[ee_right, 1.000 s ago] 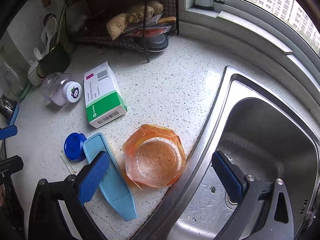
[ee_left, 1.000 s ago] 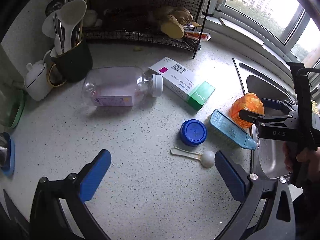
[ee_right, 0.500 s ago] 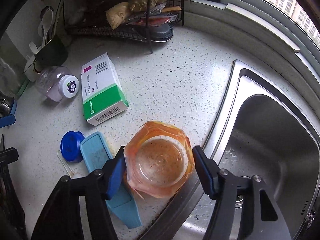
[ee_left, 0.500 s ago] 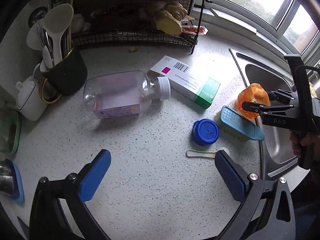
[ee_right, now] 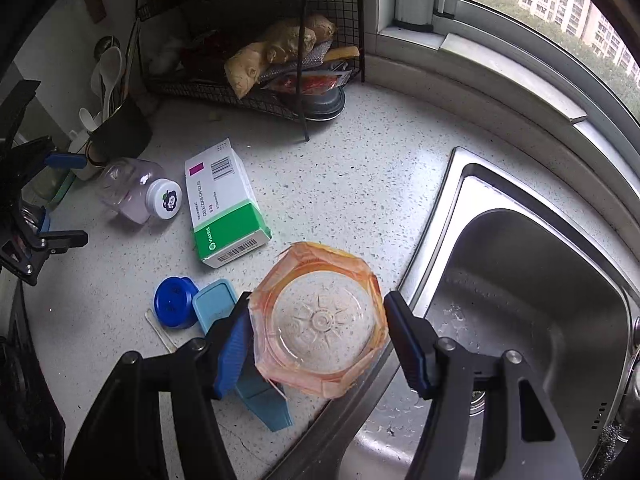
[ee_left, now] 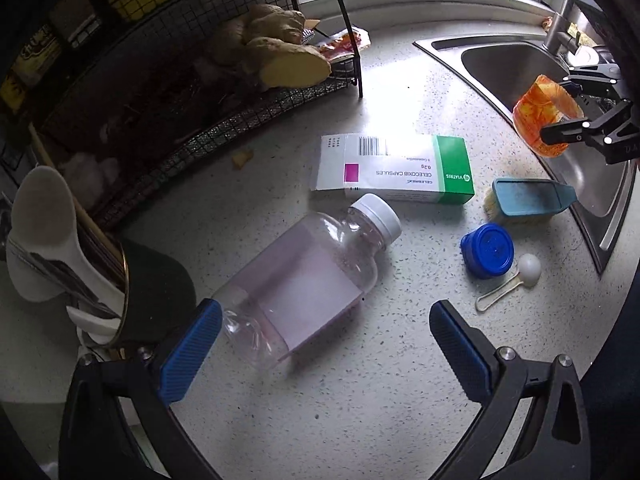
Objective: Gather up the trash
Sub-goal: 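Grasp the clear plastic bottle with the left tool, then carry the bottle and orange cup with both tools down over the red bin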
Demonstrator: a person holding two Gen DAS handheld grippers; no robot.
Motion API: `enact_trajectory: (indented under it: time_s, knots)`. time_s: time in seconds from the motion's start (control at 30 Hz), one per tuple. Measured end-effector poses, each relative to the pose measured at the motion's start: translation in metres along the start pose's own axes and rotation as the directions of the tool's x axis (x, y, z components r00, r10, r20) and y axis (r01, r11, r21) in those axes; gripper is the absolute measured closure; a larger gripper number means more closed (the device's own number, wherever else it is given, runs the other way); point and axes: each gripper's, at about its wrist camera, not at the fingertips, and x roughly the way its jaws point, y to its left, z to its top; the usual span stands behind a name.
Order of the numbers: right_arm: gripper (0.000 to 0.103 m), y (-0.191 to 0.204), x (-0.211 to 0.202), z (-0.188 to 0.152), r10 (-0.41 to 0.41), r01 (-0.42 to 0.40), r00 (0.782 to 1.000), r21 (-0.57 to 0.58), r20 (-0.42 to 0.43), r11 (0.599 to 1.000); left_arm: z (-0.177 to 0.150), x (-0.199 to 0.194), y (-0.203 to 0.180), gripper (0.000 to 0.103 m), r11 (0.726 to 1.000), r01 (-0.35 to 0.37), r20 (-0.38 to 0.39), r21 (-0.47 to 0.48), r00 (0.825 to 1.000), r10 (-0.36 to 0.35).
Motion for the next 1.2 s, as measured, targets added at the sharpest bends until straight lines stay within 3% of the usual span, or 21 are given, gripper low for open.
enact_trajectory:
  time_s: [0.07,0.27,0.37,0.6,0.7,0.83,1.2]
  knots:
    - [0.041,0.0,0.002,0.0,0.002,-0.002,1.0,0.0,-0.011,1.0,0.006,0.012,0.008,0.0,0.999,0.039,-0.028,0.015,0.999,-0.038]
    - [0.041,0.003,0.007,0.0,0.001,-0.002,0.999,-0.026,-0.034,1.0,0.017,0.044,0.006,0.0,0.991,0.056,-0.1,0.122,0.994,-0.043]
    - [0.041,0.004,0.009,0.002,0.008,-0.009,0.999,-0.027,-0.037,1.0,0.021,0.055,0.016,0.001,0.994,0.076,-0.114,0.078,0.991,-0.067]
    - [0.041,0.002,0.009,0.005,0.029,-0.029,0.999,0.004,-0.031,1.0,0.014,0.067,0.017,0.023,0.995,0.095,-0.124,0.043,0.988,-0.089]
    - [0.041,0.002,0.008,0.005,0.034,-0.034,0.999,0.005,-0.025,0.999,0.005,0.063,0.018,0.026,0.997,0.073,-0.107,-0.021,0.991,-0.075]
    - [0.041,0.004,0.004,0.005,0.042,-0.042,0.999,0.0,-0.012,0.999,-0.007,0.057,0.011,0.028,0.99,-0.007,-0.094,-0.138,0.996,-0.006]
    - [0.041,0.013,-0.026,-0.009,0.095,-0.094,0.994,-0.015,0.063,0.995,-0.016,-0.001,-0.055,0.032,0.939,-0.037,-0.038,-0.342,0.999,0.025]
